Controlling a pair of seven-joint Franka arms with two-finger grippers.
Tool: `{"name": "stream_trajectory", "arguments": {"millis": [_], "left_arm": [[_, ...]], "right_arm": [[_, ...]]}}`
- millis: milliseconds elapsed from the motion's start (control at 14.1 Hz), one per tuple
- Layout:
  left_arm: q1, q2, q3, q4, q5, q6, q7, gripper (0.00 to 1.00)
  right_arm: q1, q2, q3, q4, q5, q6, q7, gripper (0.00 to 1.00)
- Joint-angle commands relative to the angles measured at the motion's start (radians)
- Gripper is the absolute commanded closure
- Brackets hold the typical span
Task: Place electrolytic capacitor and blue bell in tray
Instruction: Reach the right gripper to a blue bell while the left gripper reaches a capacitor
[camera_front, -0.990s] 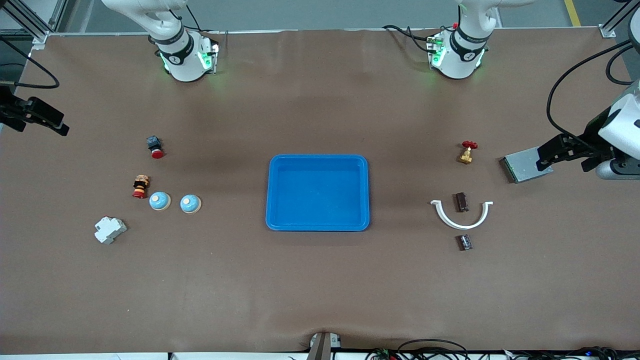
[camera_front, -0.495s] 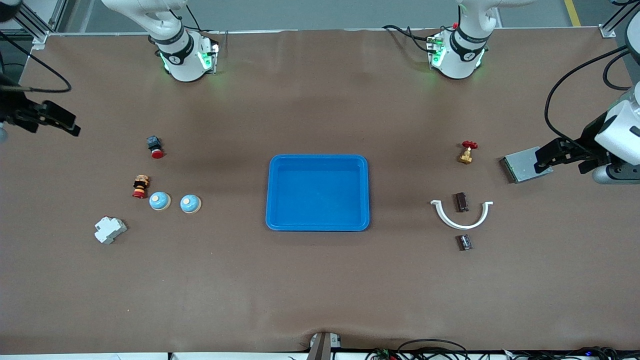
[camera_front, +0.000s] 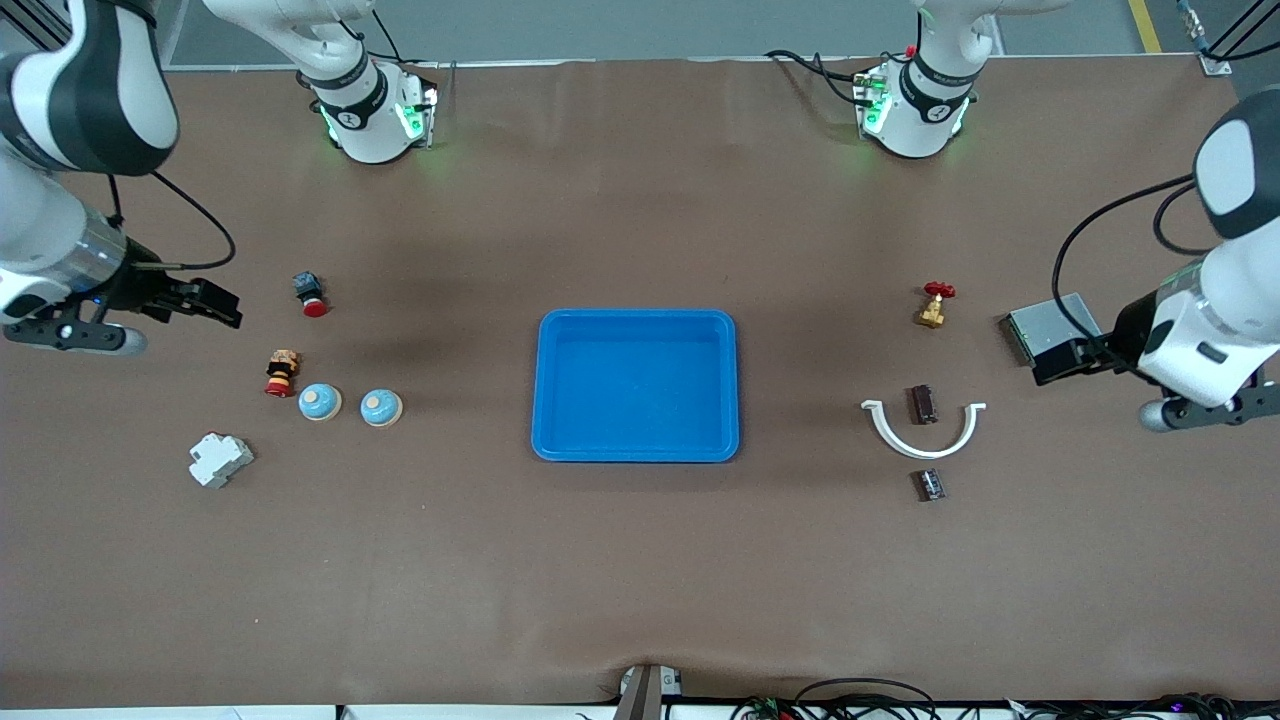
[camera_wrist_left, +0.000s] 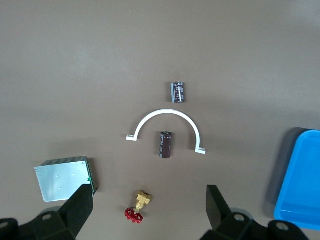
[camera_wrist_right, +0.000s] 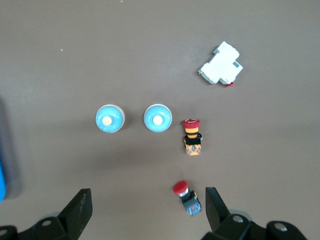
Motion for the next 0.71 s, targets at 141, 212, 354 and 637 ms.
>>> {"name": "stream_trajectory", "arguments": {"millis": [141,212,354,637], "left_arm": [[-0.006,0.096,-0.002,0.021,0.022,0.027,-0.156,0.0],[-0.009,0.12,-0.001,0.024,0.021,0.032,-0.159,0.0],[-0.012,0.186,-0.004,0.08,0.021,0.039,-0.16,0.0],[-0.012,0.268,-0.005,0.091,0.017,0.117,-0.171,0.0]], "right_arm": [[-0.017,0.074,0.0,-0.121,0.01,0.211,-0.048,0.0],[-0.02,0.1,0.0,-0.13,0.009,0.244,-0.054,0.0],[-0.037,0.163,0.0,-0.132,0.009,0.313,-0.083,0.0],[-0.065,0.275,0.0,-0.132,0.01,0.434,-0.105,0.0]]}}
